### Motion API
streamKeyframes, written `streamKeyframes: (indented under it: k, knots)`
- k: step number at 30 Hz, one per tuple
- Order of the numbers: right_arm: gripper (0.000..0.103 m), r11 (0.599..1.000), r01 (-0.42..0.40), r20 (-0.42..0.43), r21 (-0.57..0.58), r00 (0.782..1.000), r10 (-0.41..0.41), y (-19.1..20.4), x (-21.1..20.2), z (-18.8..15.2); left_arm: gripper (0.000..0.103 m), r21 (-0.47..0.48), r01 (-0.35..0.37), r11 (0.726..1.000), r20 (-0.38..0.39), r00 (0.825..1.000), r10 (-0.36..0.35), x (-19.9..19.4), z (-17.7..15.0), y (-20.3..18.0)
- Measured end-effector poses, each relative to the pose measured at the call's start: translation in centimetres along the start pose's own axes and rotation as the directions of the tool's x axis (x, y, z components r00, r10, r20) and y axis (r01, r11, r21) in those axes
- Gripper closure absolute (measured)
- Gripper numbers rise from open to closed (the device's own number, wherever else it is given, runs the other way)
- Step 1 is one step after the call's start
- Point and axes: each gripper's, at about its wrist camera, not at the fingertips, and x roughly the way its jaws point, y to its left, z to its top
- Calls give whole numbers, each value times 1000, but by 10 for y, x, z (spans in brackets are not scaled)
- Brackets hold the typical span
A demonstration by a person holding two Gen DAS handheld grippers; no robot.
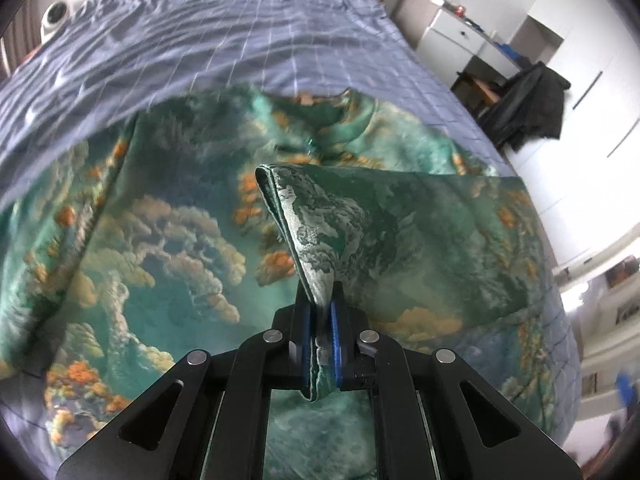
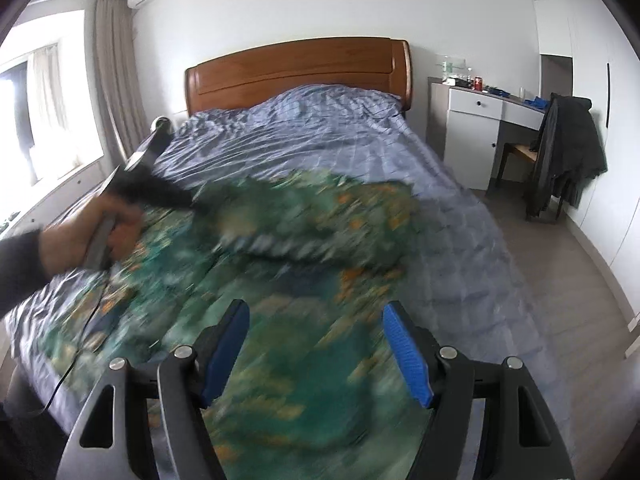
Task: Fold large clothes
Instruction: 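Grasp the folded sleeve cuff with the left tool and lift it over the jacket, then lay the sleeve across the jacket front and open the left tool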
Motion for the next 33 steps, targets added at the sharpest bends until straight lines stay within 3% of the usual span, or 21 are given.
streamKeyframes:
  k: [3,8,14,16,18,19,20,23,27,33]
  knots:
    - [32,999,35,-14,-35,999,-35,-28,43,37,97,-13,7,1000,-11,1000,-7,6,-9,3]
    - [32,1000,2,-91,-29,996,-5,-56,135,91,97,-19,13,1000,-17,1000,-13,12,-17,9]
    - [35,1000,-23,-144,-6,989,22,-53,241,139,94,26,-39,999,-31,999,40,24,-17,4]
    - [35,998,-57,-220,19,974,60,-49,279,138,92,33,-47,998,-35,998,48,28,-18,4]
    - [35,999,-27,-311,22,950,33,-47,311,129,90,31,-44,999,-36,998,45,30,-19,6]
    - [35,1000,-8,-381,8,924,10,-44,330,119,90,28,-42,999,-37,998,43,32,-20,7]
    - [35,1000,7,-408,-17,913,-13,-41,340,111,89,25,-42,999,-38,998,43,33,-20,8]
    - [35,998,30,-366,-48,929,-45,-35,335,106,88,28,-40,999,-37,998,41,34,-21,9]
    - [35,999,-21,-339,-35,941,8,-33,299,103,86,38,-40,998,-31,999,41,34,-23,9]
    - [35,989,-78,-360,-128,933,27,-24,242,69,85,39,-53,998,-25,998,54,35,-24,8]
